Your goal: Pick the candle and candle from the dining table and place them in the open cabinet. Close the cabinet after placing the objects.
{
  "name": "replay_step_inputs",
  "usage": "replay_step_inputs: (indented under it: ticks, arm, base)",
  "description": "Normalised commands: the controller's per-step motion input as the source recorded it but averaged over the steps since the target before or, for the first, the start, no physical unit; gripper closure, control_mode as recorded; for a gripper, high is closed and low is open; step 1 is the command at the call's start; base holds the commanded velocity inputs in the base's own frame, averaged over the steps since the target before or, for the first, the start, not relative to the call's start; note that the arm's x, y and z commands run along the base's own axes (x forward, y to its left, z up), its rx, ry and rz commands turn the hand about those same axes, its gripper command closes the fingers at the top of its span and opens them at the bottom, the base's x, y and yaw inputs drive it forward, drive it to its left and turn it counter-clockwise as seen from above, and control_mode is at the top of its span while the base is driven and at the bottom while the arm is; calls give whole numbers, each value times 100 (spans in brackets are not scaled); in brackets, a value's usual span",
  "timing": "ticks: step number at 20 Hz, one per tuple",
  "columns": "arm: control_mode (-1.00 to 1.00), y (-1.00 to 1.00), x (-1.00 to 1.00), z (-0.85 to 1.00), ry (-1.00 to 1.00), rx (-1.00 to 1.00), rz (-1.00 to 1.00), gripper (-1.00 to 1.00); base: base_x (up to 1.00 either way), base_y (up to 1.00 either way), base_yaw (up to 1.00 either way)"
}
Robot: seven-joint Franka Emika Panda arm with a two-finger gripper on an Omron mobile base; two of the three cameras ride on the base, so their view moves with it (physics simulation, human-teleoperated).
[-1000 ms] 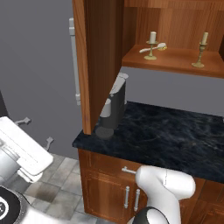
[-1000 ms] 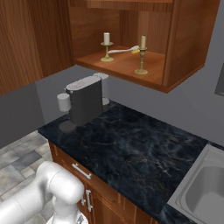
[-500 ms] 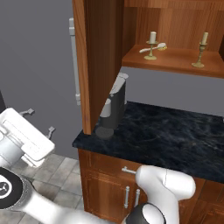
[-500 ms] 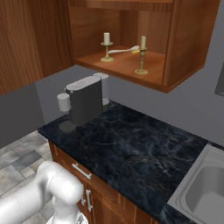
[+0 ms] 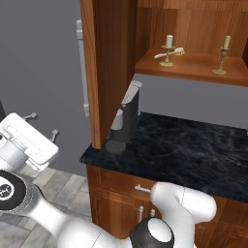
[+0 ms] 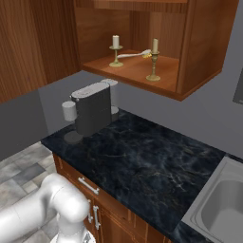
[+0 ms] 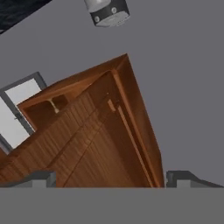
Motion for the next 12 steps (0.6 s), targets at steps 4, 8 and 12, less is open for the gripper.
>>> replay_step_inputs:
  ticks: [4, 8, 12]
  arm:
    - [-100, 4, 36, 0, 0, -5, -5, -100]
    - [-100, 0, 21, 0, -2, -1, -1, -100]
    - [-100, 0, 10, 0, -5, 0, 0, -100]
  base:
    - [0, 0, 0]
    - [0, 0, 0]
    - [0, 0, 0]
